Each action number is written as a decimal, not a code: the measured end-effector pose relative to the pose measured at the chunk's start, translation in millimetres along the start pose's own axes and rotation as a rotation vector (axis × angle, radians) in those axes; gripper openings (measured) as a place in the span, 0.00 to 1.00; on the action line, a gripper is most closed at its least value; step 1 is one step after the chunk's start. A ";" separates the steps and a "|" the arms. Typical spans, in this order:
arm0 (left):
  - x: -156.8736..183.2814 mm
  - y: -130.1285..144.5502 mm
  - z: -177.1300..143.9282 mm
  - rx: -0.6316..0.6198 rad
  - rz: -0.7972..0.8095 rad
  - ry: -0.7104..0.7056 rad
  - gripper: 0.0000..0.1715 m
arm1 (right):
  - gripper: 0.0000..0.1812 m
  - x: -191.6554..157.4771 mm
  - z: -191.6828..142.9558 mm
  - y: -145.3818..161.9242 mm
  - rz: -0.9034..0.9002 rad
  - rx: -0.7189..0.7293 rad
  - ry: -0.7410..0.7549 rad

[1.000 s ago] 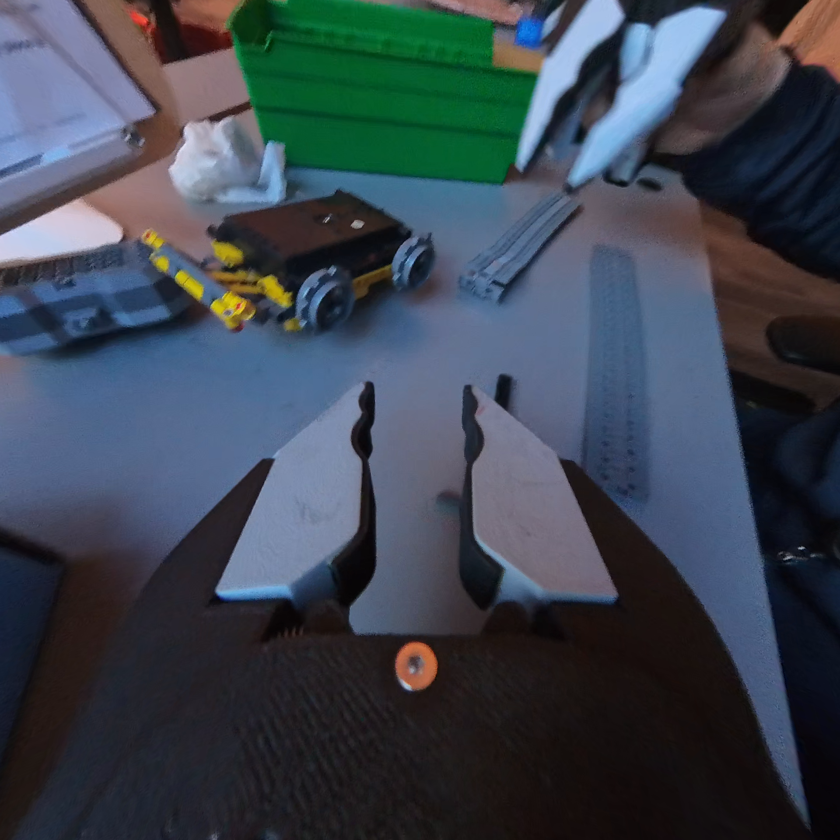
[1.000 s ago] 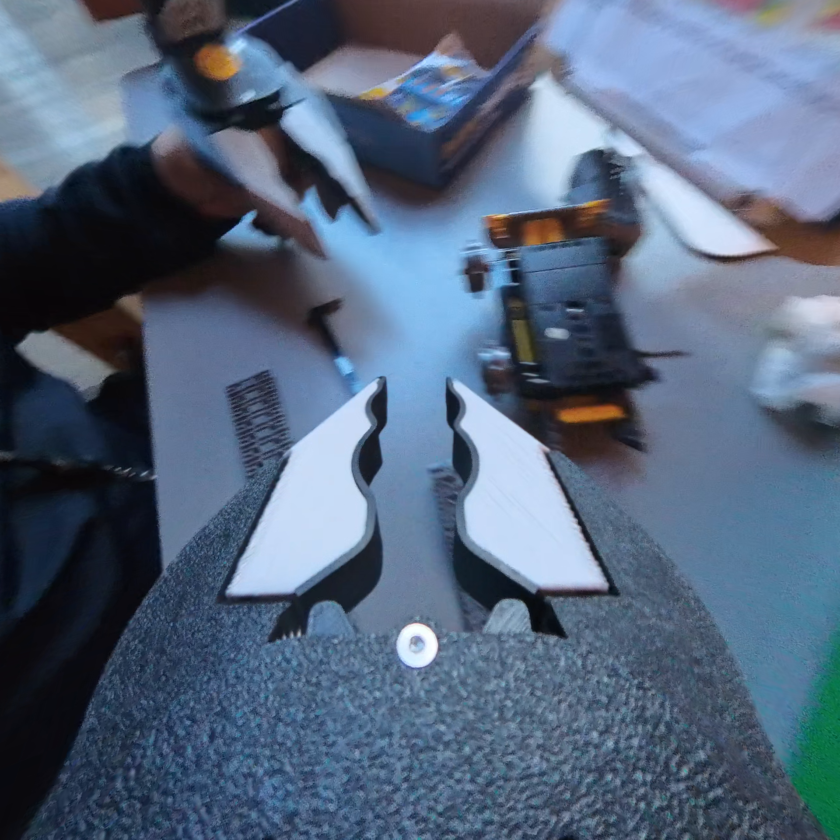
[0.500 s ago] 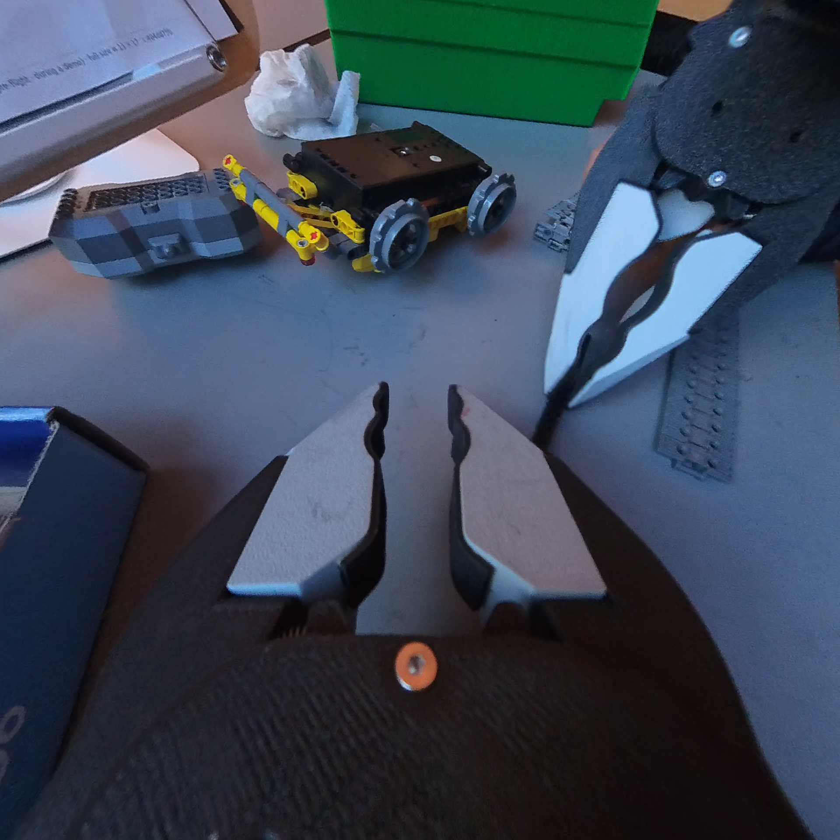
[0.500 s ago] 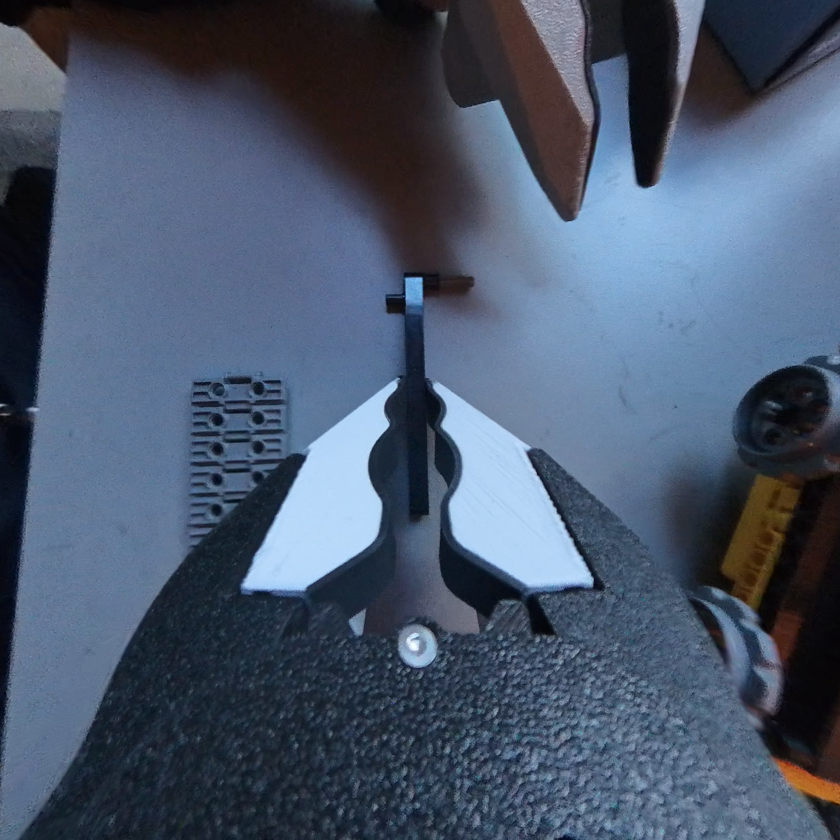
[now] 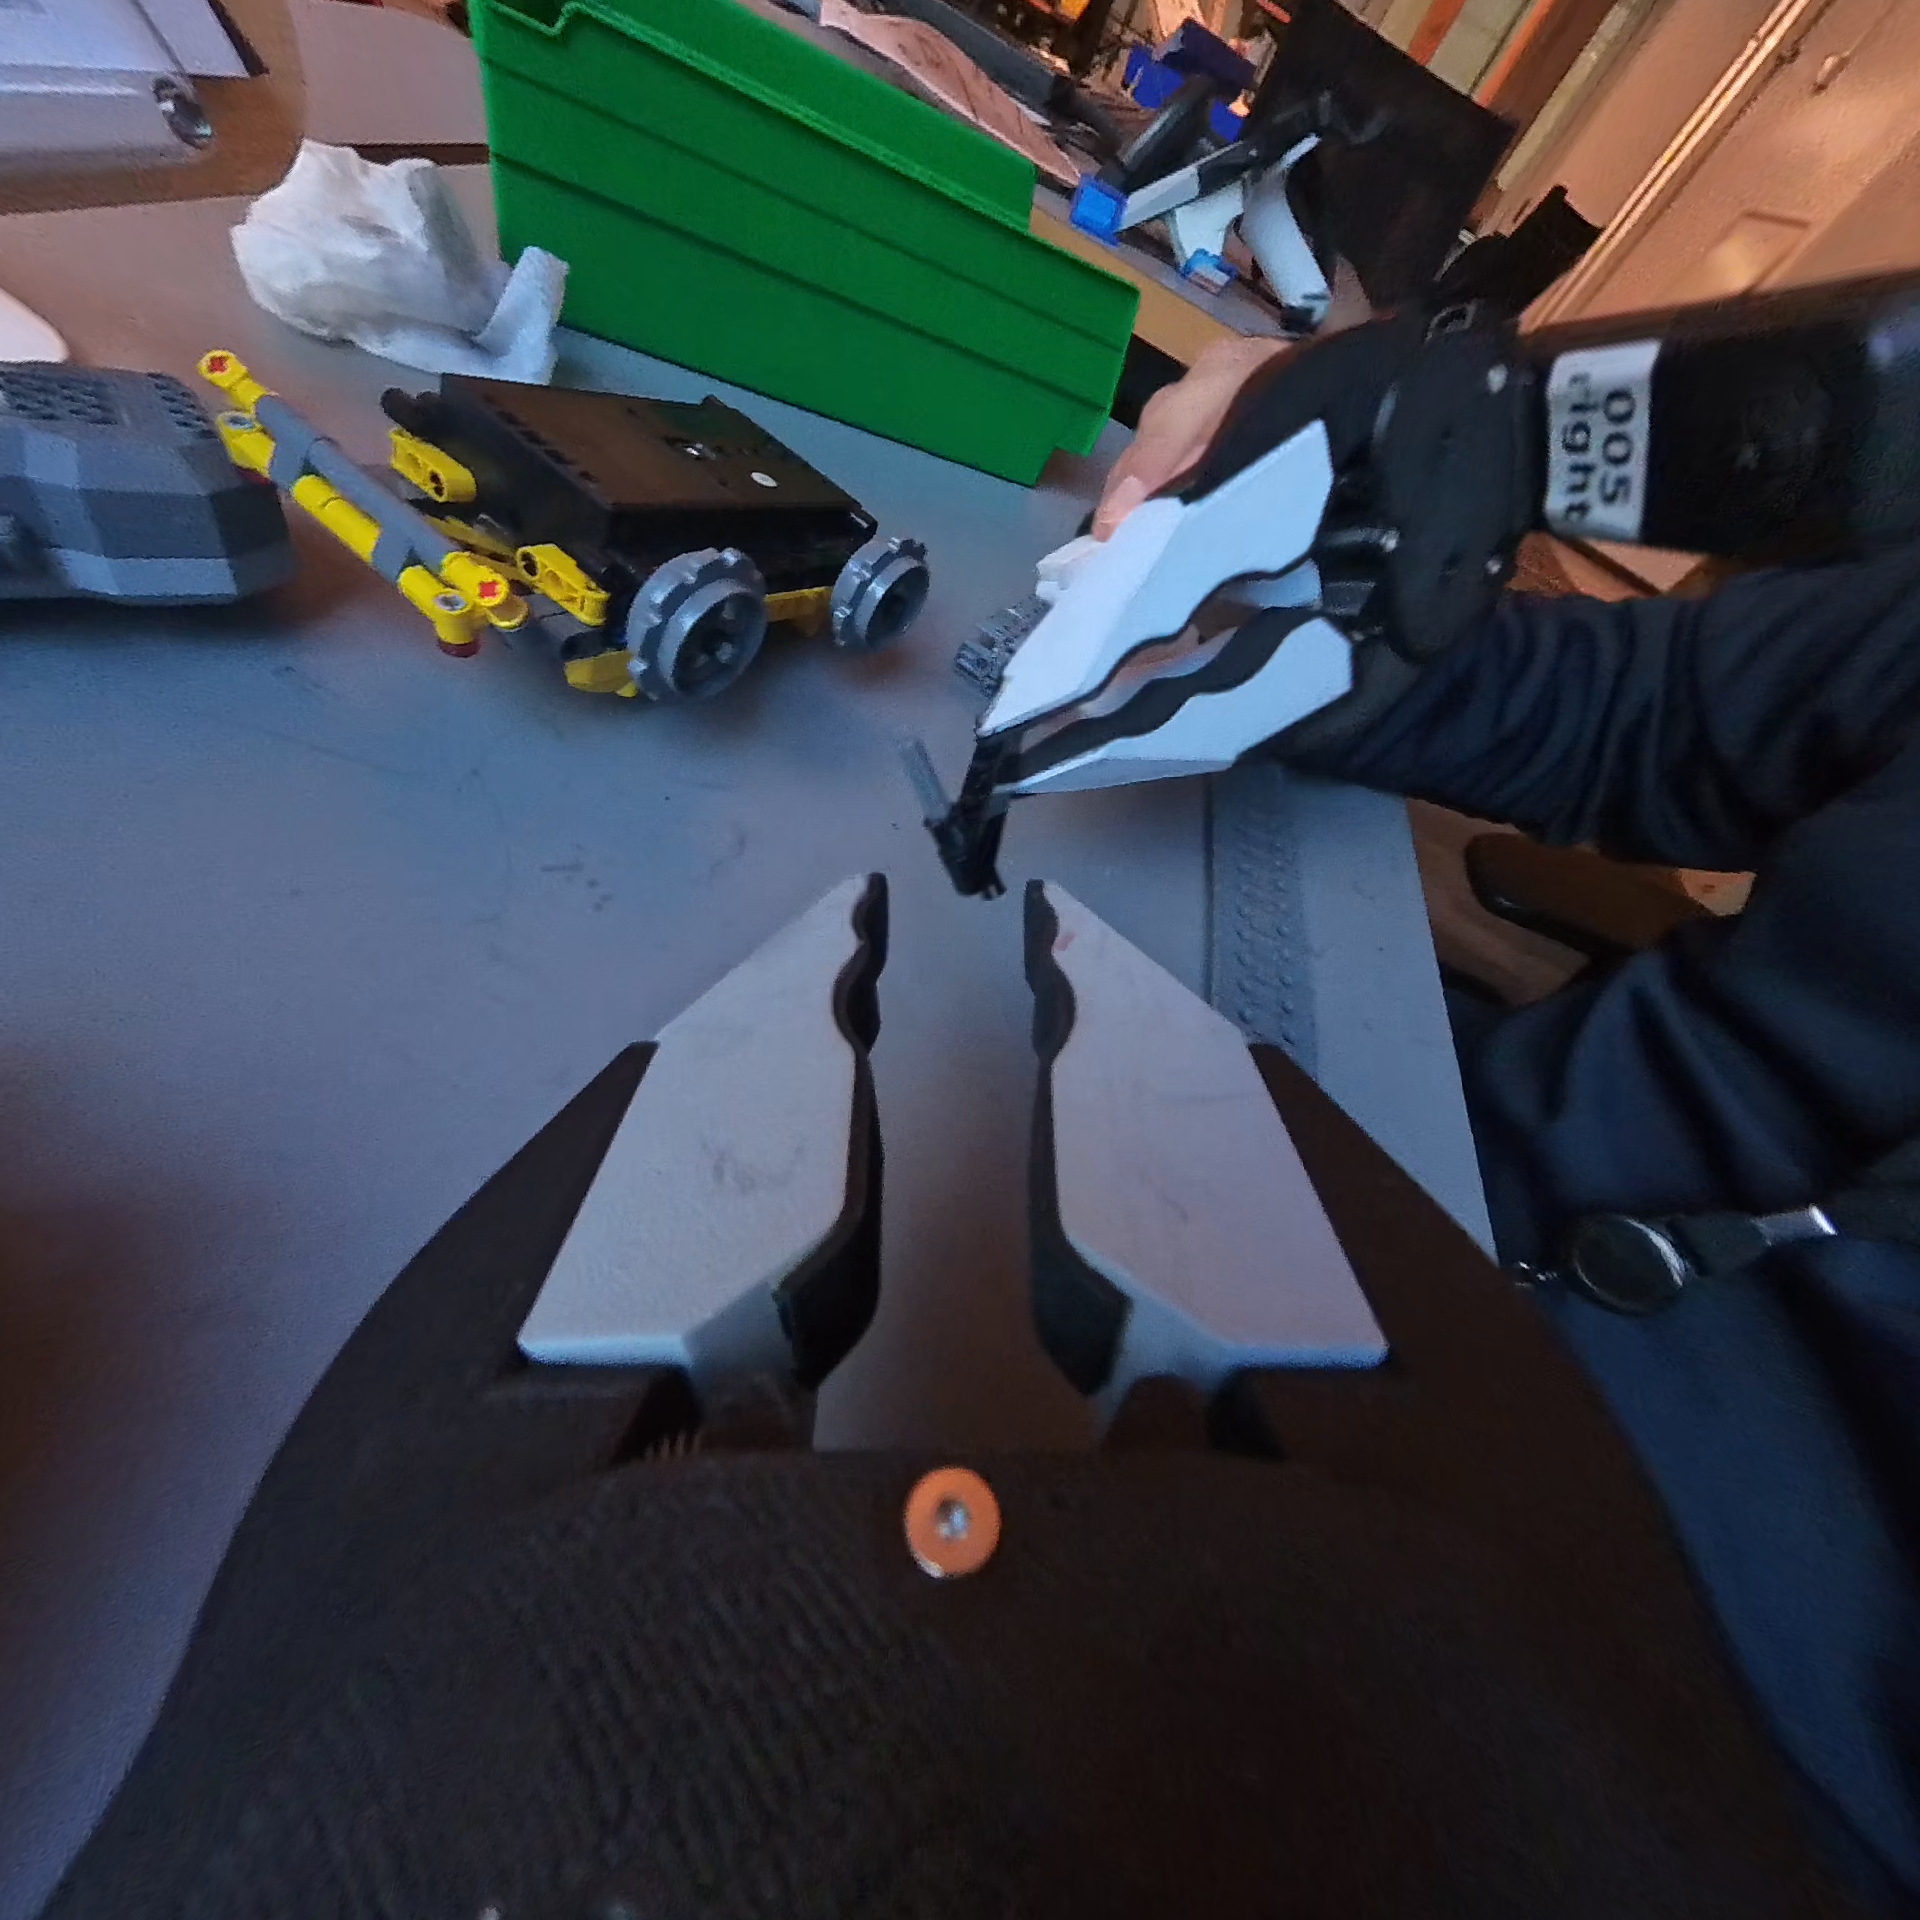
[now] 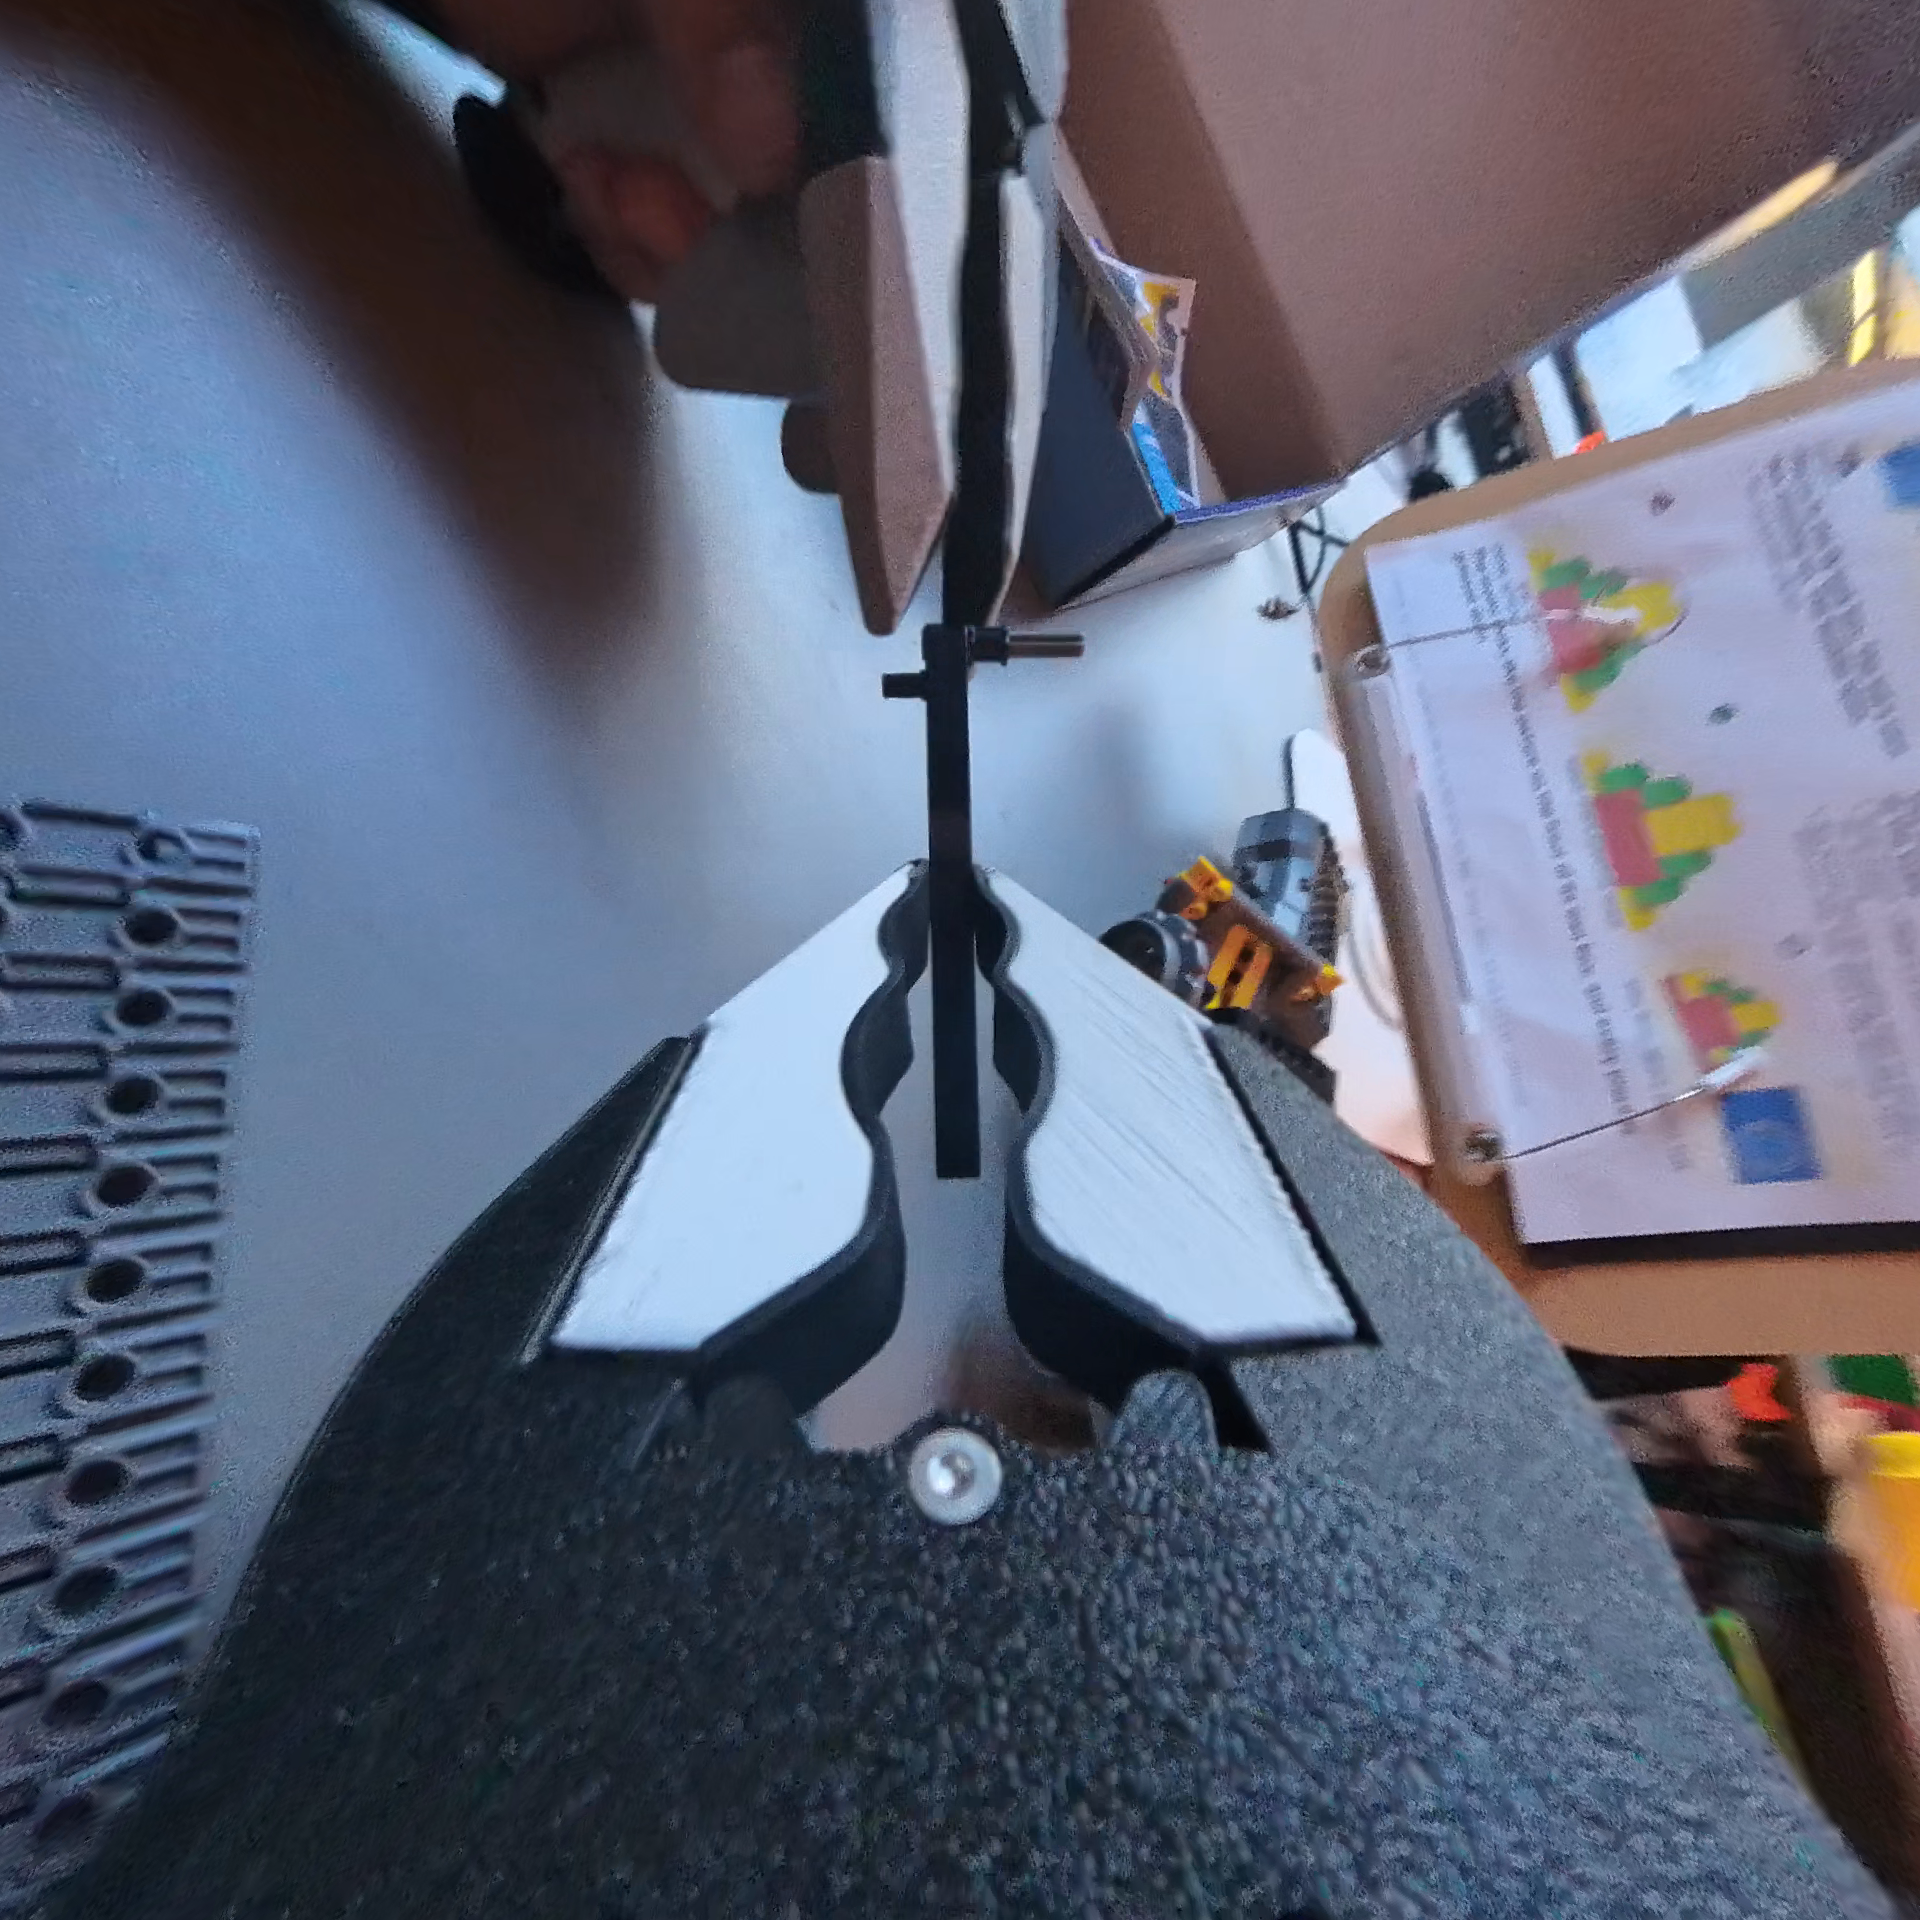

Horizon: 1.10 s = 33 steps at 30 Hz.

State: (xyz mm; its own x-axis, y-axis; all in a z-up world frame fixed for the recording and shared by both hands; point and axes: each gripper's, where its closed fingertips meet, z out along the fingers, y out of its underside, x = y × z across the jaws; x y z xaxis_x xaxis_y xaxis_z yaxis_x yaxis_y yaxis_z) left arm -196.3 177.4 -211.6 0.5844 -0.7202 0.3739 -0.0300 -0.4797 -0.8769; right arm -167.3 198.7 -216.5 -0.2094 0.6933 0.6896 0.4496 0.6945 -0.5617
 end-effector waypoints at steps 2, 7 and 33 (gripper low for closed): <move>3.9 1.7 1.3 -0.012 0.018 0.014 0.05 | 0.02 -1.8 0.8 2.0 -0.102 -0.027 0.038; 9.6 5.1 5.6 -0.033 0.014 0.048 0.04 | 0.03 -7.1 0.7 3.4 -0.198 -0.053 0.055; 49.3 -56.4 -5.1 0.364 0.258 0.090 0.03 | 0.13 15.5 -27.8 -56.0 0.681 0.443 -0.287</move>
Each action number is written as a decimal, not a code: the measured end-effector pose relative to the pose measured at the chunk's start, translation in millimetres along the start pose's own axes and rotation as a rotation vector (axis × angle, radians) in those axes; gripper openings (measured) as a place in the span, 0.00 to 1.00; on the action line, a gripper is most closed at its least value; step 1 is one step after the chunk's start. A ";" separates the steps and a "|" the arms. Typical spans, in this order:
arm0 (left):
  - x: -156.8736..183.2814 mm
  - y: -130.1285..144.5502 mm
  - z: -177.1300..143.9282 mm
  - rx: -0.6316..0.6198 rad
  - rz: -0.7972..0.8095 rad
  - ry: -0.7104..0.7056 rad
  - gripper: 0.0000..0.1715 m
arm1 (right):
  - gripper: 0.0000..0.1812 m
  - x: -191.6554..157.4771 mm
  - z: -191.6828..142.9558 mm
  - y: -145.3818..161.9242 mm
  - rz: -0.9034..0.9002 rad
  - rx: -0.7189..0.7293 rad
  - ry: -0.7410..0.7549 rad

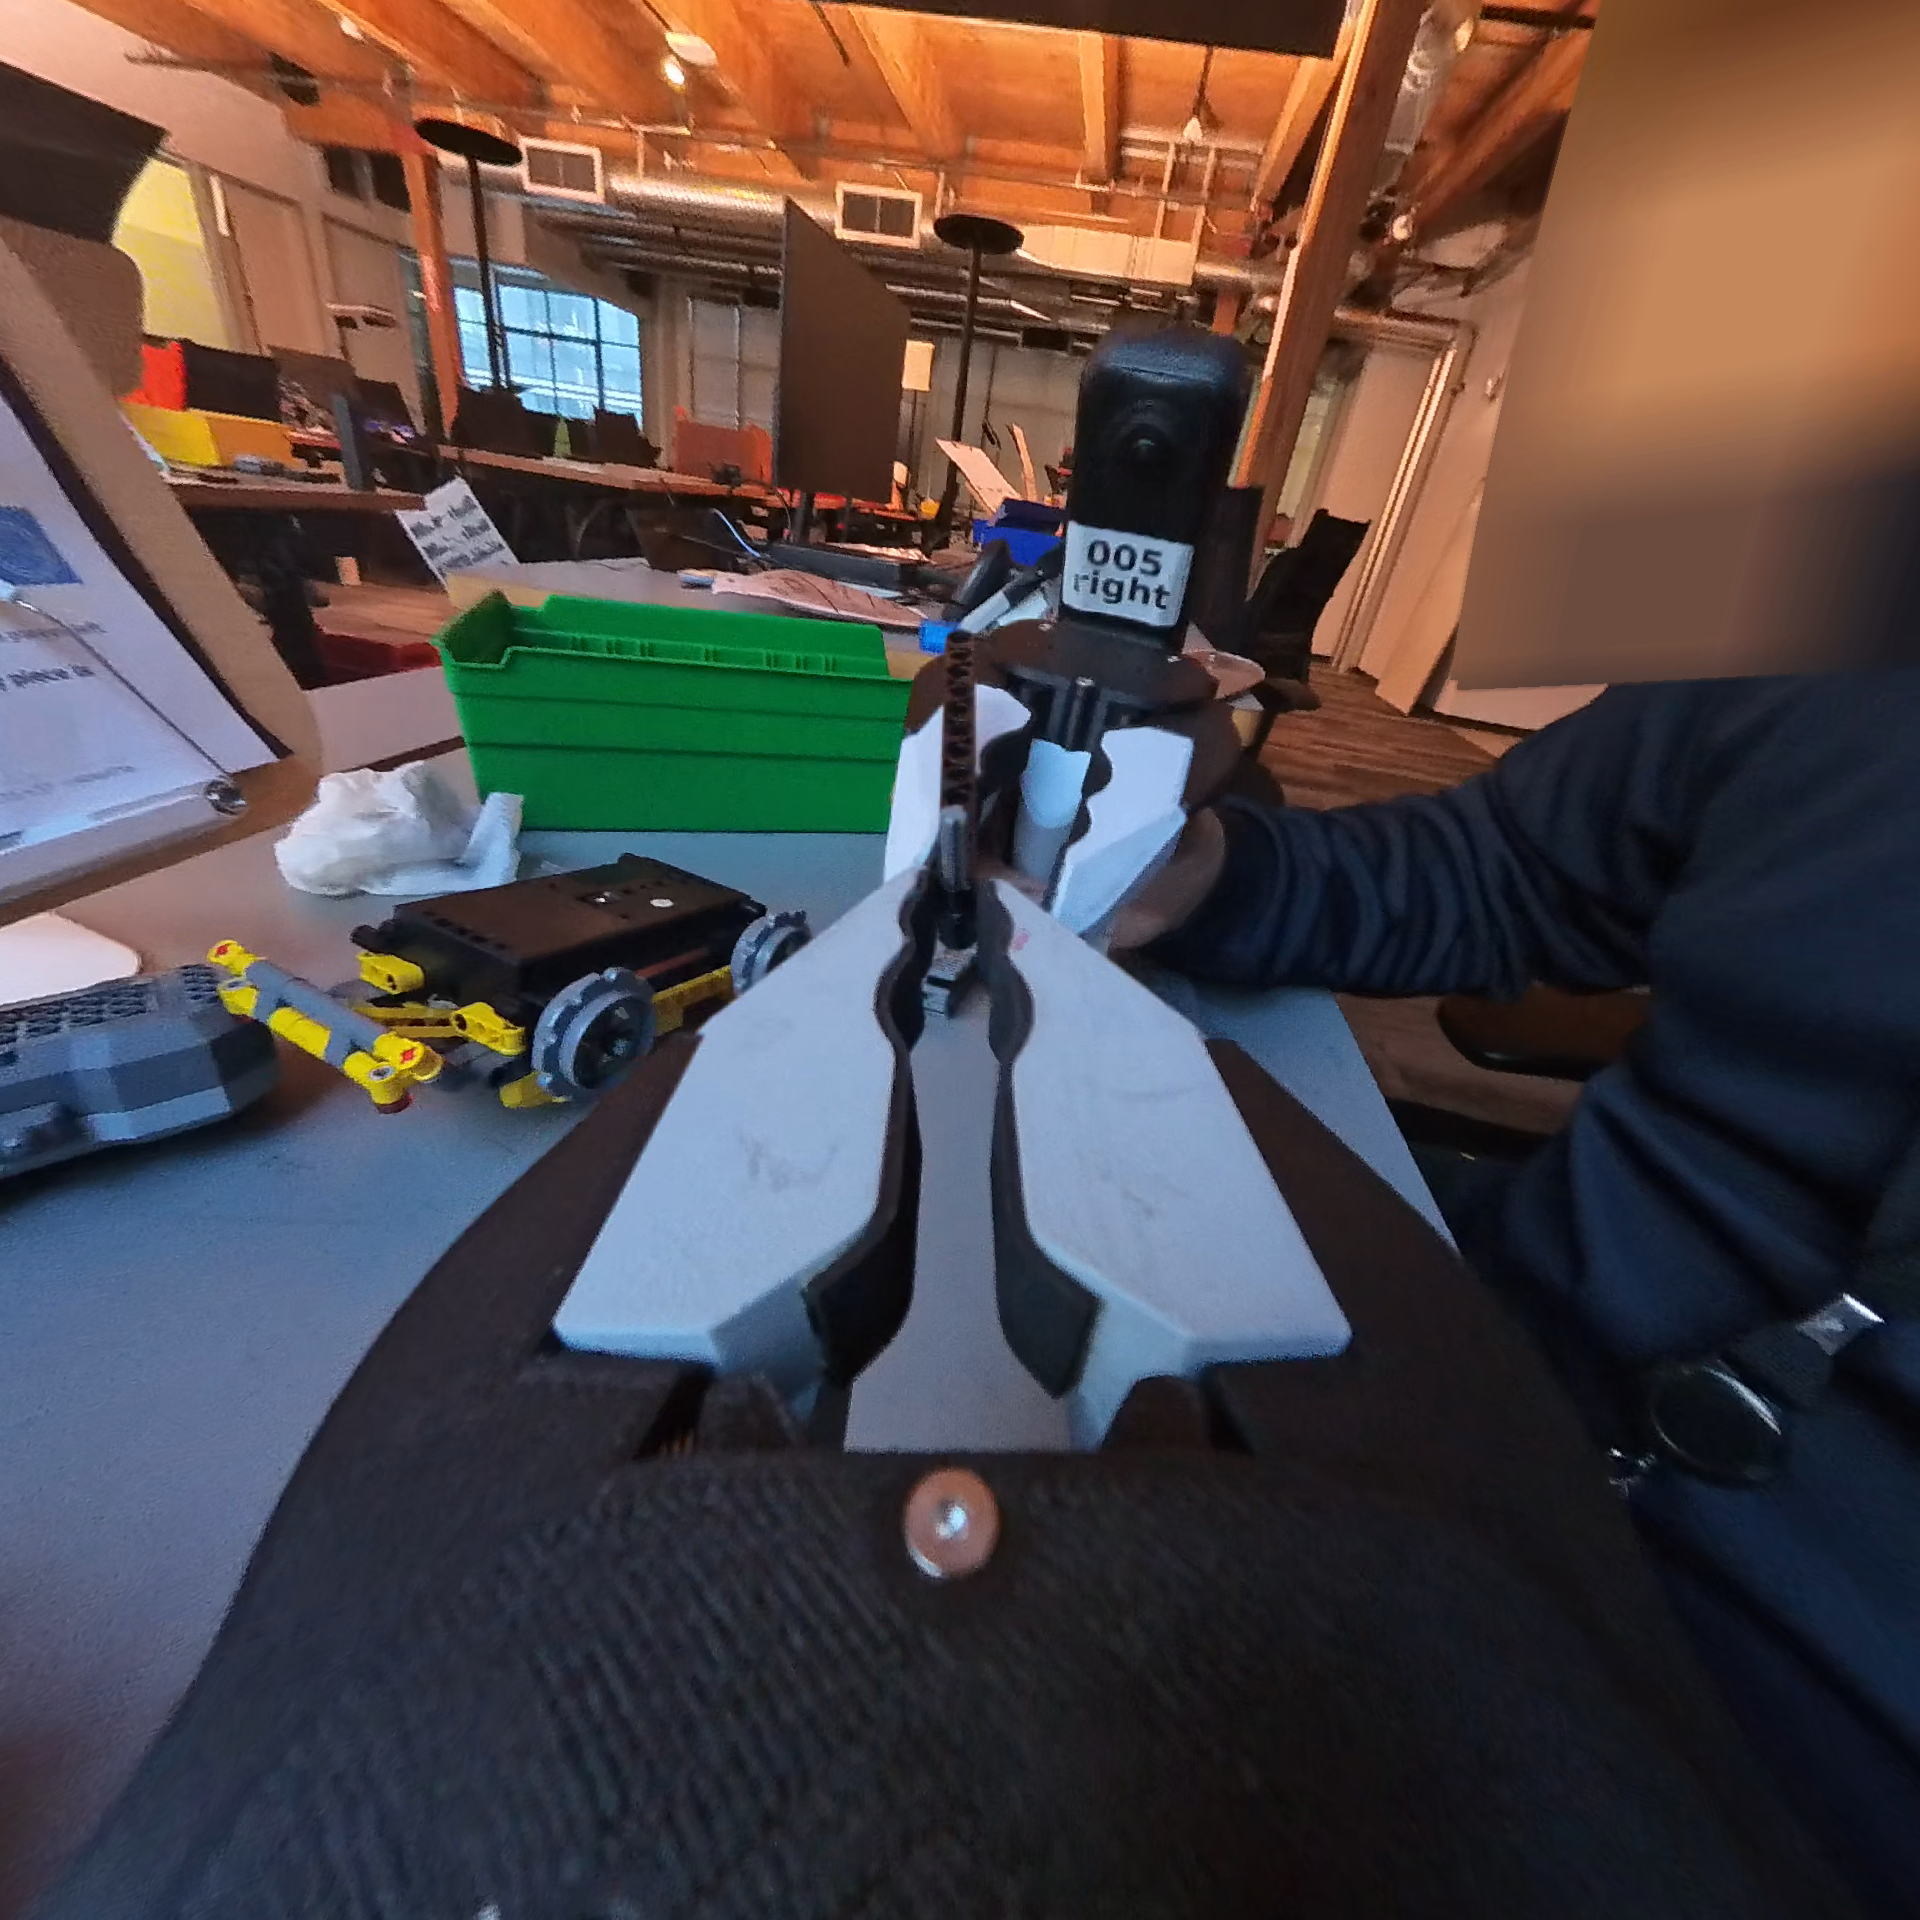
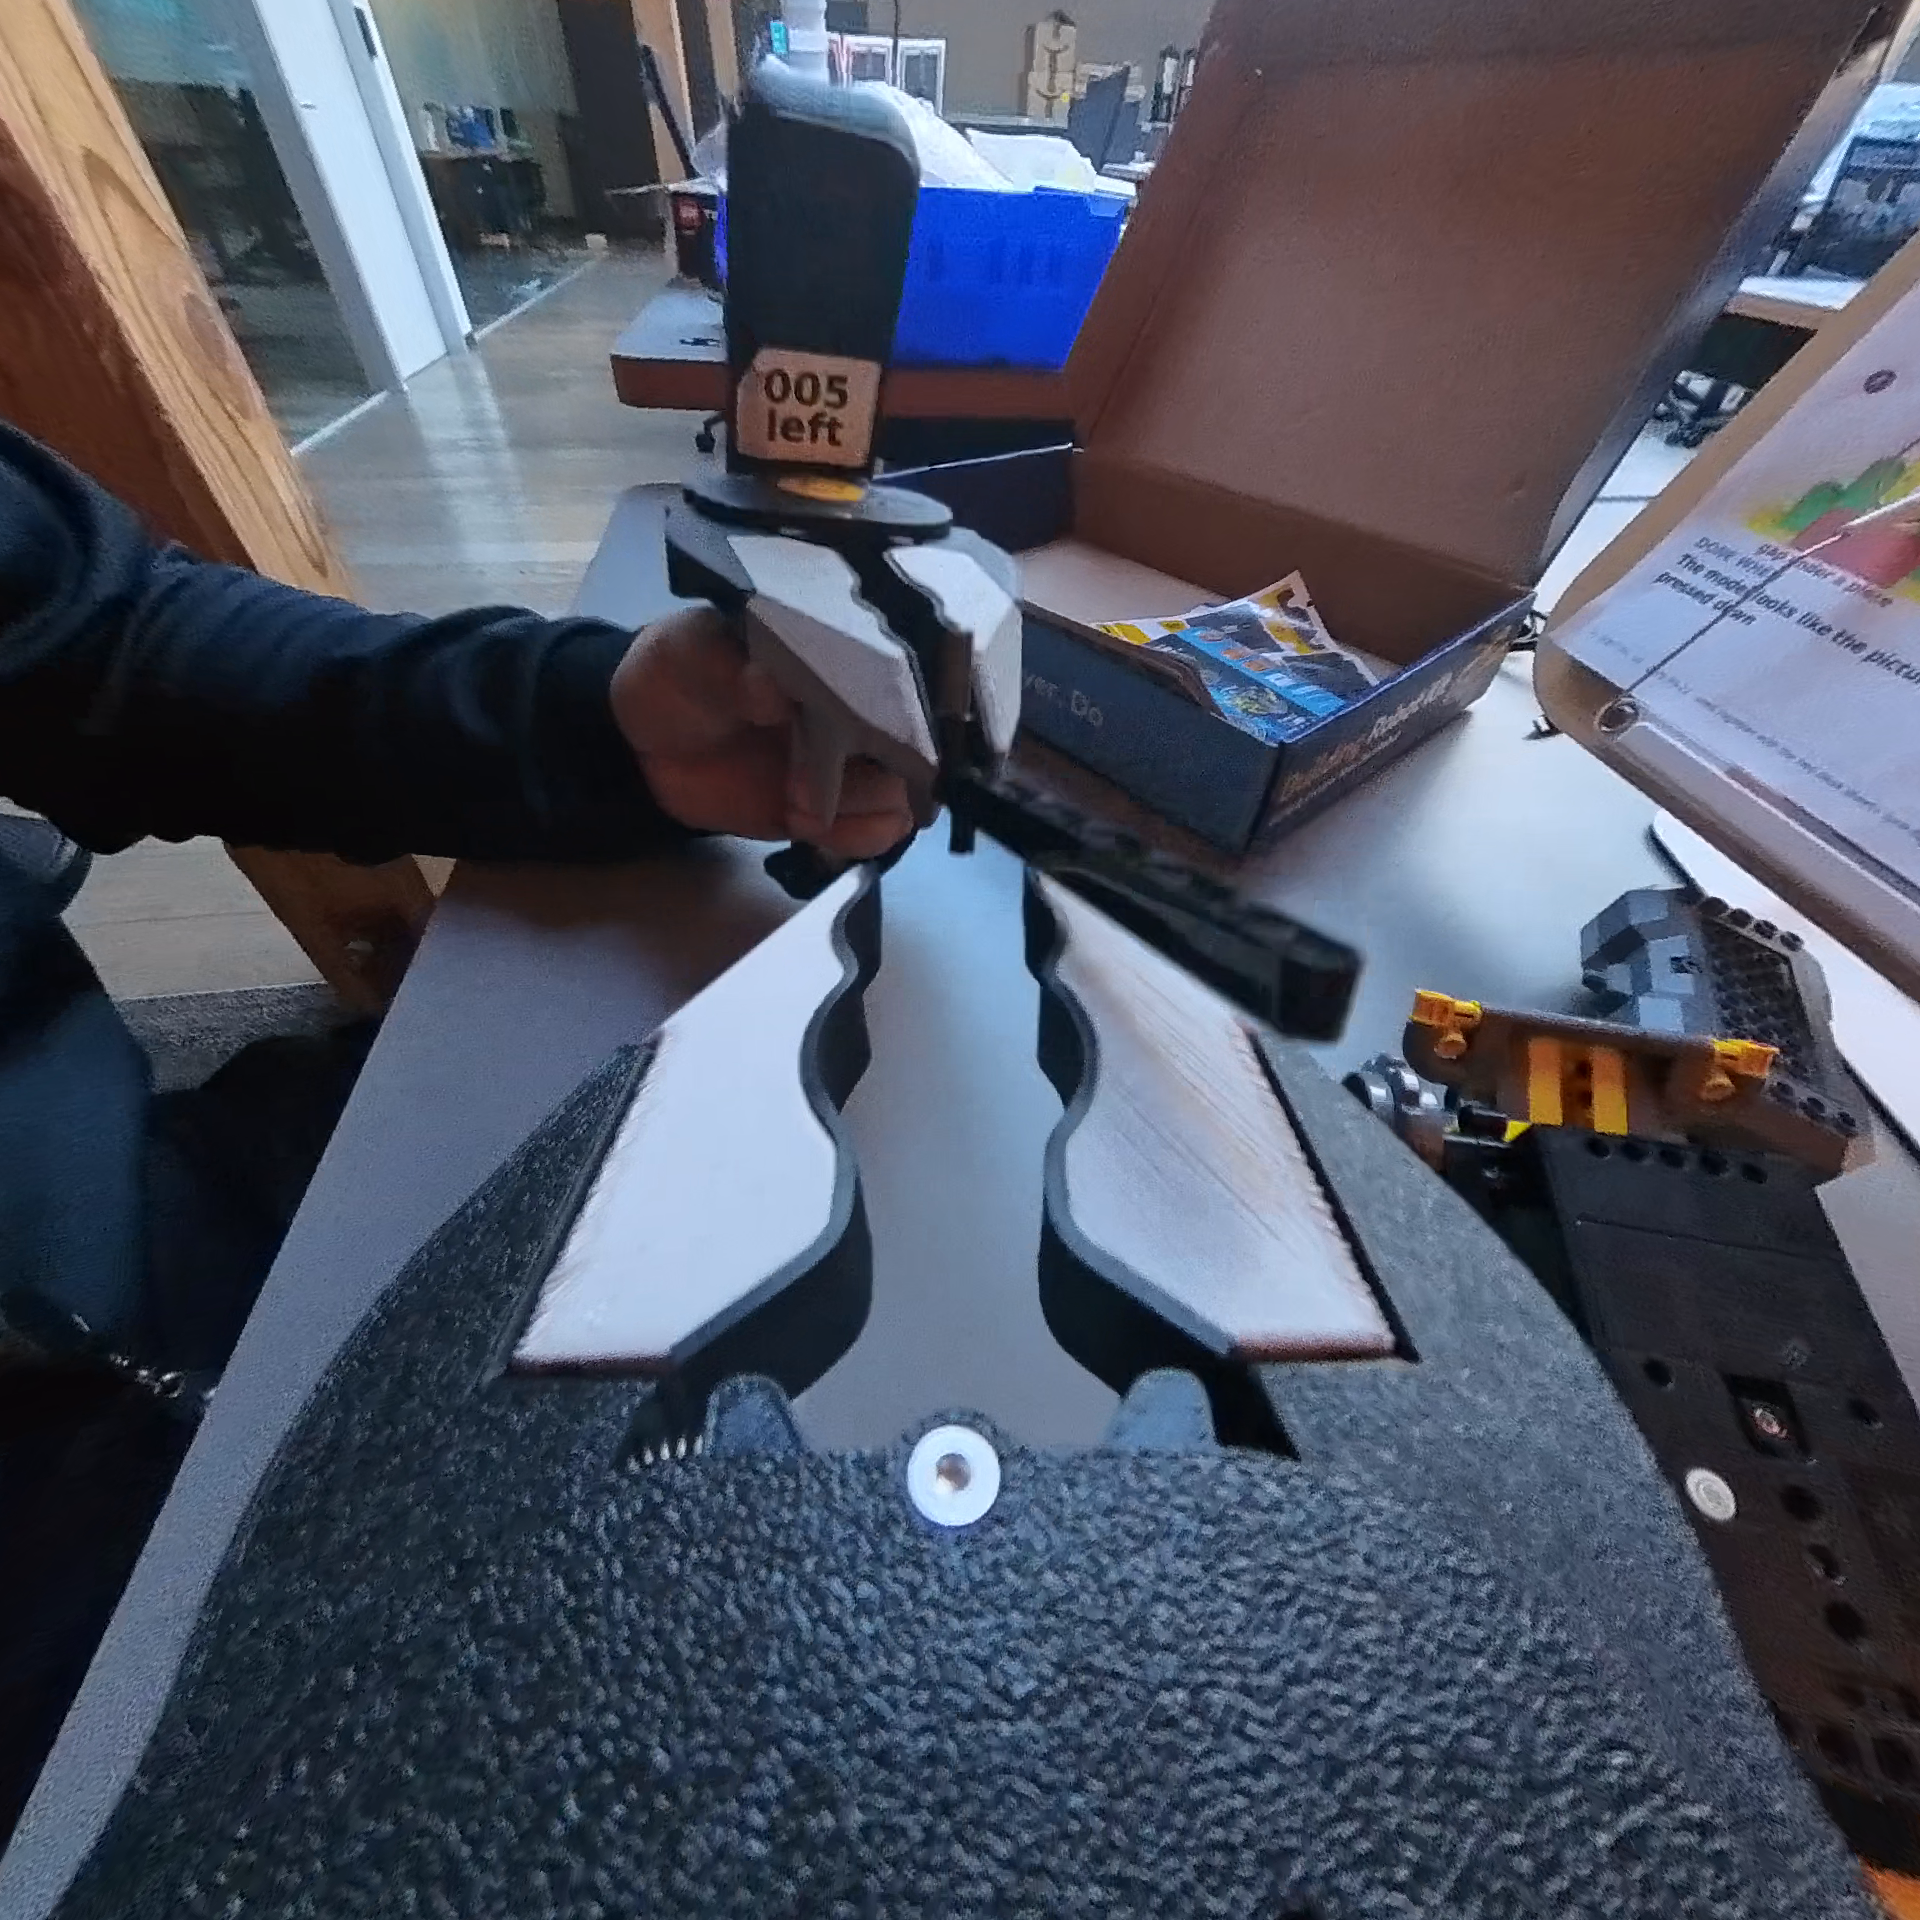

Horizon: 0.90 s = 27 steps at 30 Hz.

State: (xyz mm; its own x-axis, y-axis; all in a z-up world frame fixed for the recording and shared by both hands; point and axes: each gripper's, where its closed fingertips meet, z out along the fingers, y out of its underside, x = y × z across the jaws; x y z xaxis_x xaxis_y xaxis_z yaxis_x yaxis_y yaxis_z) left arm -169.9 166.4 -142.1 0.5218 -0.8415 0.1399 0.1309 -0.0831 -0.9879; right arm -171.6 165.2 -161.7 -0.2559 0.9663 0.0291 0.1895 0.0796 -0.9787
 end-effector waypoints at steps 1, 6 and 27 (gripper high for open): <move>1.1 0.8 1.5 -0.002 0.000 0.005 0.03 | 0.12 -1.3 0.1 -0.1 0.008 0.001 -0.010; 5.8 4.6 7.4 -0.014 0.012 0.023 0.03 | 0.03 -5.6 1.1 1.7 0.017 0.006 -0.037; 6.6 22.8 8.0 -0.162 0.043 -0.006 0.04 | 0.00 -5.0 -1.2 9.4 -0.104 -0.031 0.028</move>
